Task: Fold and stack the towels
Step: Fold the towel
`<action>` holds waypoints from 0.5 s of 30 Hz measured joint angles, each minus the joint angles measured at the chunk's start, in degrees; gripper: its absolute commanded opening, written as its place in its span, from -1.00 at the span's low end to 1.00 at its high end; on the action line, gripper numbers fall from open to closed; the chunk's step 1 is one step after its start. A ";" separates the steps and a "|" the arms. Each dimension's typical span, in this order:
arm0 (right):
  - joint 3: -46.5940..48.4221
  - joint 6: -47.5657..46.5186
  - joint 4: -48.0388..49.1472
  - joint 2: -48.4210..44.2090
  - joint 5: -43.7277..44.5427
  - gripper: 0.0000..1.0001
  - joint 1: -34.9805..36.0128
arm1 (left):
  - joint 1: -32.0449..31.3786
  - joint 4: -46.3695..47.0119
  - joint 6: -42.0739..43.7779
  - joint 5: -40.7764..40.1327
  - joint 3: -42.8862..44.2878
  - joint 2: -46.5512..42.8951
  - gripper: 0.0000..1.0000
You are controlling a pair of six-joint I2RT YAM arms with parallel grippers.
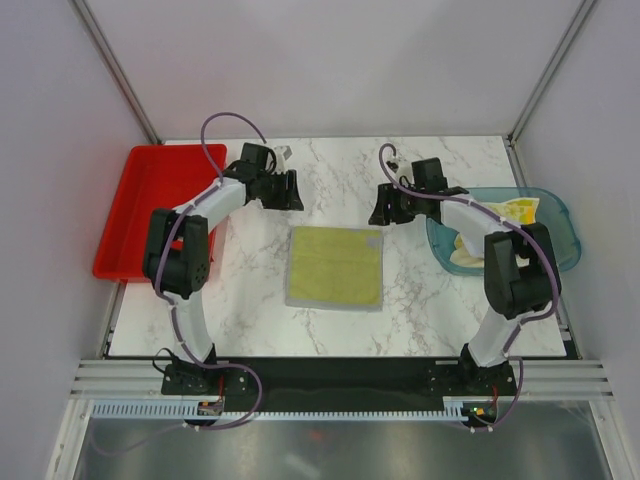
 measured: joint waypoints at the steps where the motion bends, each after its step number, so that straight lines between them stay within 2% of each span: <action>1: 0.59 -1.14 -1.44 1.29 -0.66 0.15 -0.48 | 0.61 -0.28 0.98 1.11 0.00 0.72 0.15; 10: 7.48 -9.40 -9.20 12.37 -6.43 0.24 -3.52 | 1.66 -4.61 7.63 5.66 1.70 7.19 0.16; 14: 11.34 -12.09 -11.69 15.50 -8.81 0.11 -3.63 | 1.60 -6.40 10.36 6.64 5.40 10.03 0.15; 15: 12.31 -13.05 -12.33 16.31 -9.57 0.00 -3.72 | 1.62 -6.51 10.84 6.71 5.75 10.47 0.14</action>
